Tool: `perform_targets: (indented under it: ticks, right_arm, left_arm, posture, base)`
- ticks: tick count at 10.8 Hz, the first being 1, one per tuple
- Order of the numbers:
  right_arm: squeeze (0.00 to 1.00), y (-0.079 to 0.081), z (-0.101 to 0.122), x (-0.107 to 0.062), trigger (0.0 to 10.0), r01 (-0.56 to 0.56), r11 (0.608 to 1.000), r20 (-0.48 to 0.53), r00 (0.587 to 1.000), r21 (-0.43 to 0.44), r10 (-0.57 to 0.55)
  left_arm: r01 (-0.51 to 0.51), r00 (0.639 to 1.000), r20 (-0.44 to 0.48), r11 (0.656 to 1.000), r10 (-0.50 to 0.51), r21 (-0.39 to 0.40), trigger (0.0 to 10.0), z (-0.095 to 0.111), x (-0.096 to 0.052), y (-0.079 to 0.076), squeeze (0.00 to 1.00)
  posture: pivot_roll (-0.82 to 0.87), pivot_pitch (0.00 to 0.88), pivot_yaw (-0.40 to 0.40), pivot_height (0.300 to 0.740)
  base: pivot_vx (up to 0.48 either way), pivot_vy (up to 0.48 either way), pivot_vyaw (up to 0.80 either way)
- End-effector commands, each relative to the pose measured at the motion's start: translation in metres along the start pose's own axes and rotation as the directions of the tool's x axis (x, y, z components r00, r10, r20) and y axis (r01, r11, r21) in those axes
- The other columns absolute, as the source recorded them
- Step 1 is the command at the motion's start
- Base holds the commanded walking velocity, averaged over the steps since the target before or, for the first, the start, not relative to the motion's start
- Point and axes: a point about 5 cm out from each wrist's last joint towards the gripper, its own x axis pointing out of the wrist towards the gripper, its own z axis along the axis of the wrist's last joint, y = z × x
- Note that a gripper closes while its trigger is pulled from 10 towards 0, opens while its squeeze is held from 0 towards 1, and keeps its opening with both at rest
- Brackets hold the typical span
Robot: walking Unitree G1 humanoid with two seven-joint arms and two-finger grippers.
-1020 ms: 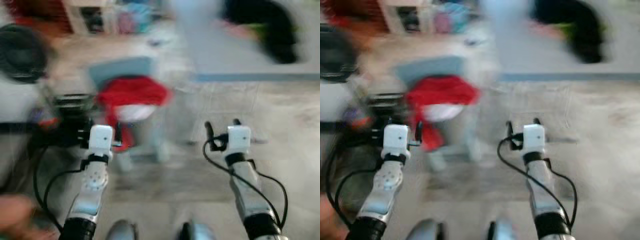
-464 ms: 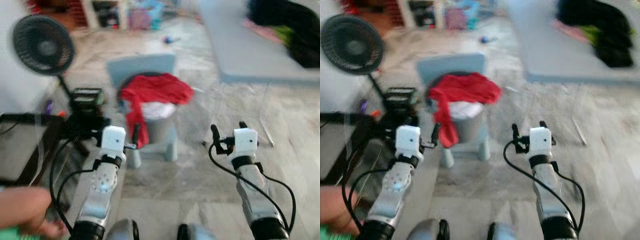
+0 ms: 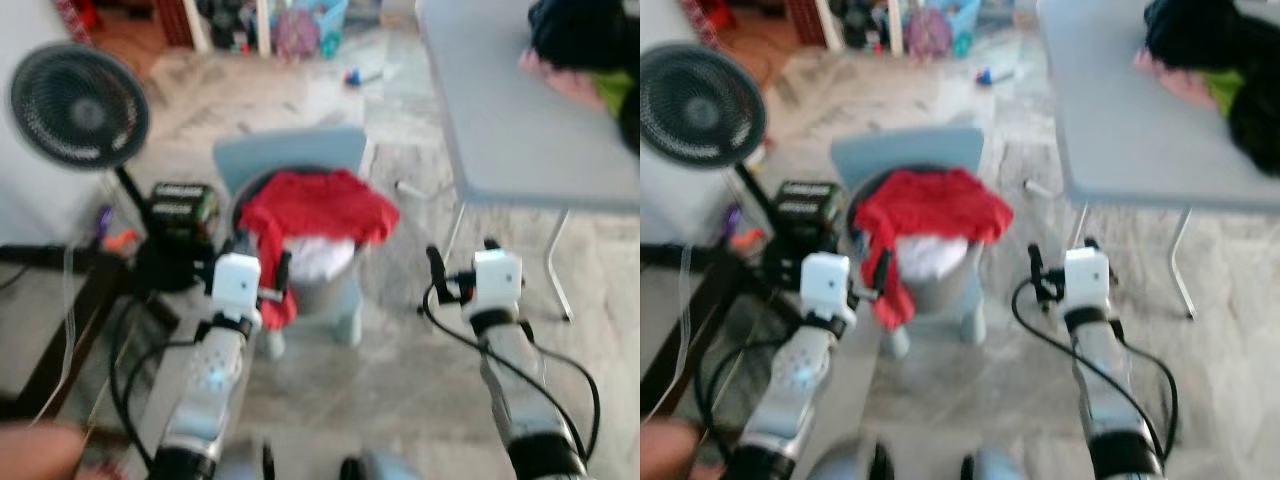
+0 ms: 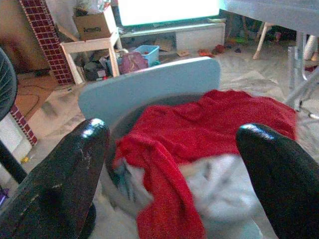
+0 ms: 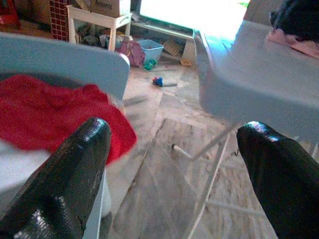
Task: Hang hanger
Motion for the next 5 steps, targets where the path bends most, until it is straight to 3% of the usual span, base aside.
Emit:
perform_targets:
  ticks: [1,2,5]
  right_arm:
    - [0.0,0.0071,0.0012,0.0004,10.0,-0.025,1.0,0.003,1.0,0.011,0.025]
    - [0.0,0.0077,0.0015,0.0004,10.0,-0.029,1.0,0.004,1.0,0.008,0.029]
    - [0.0,0.0066,0.0008,-0.0016,10.0,-0.034,0.999,0.003,0.999,0.001,0.034]
  left_arm:
    - [-0.022,1.0,-0.016,1.0,0.022,0.015,10.0,-0.0037,-0.0031,0.009,0.0]
    - [-0.022,1.0,-0.014,1.0,0.022,0.014,10.0,-0.0032,-0.0027,0.0086,0.0]
    - [-0.066,0.997,-0.037,0.997,0.067,0.029,10.0,-0.0061,-0.0025,0.012,0.0]
  posture:
    - [-0.01,0.153,-0.029,0.74]
    - [-0.01,0.154,-0.03,0.74]
    - [-0.01,0.157,-0.031,0.74]
  base:
    - [0.469,0.0,0.0]
    - [0.469,0.0,0.0]
    - [0.0,0.0,0.0]
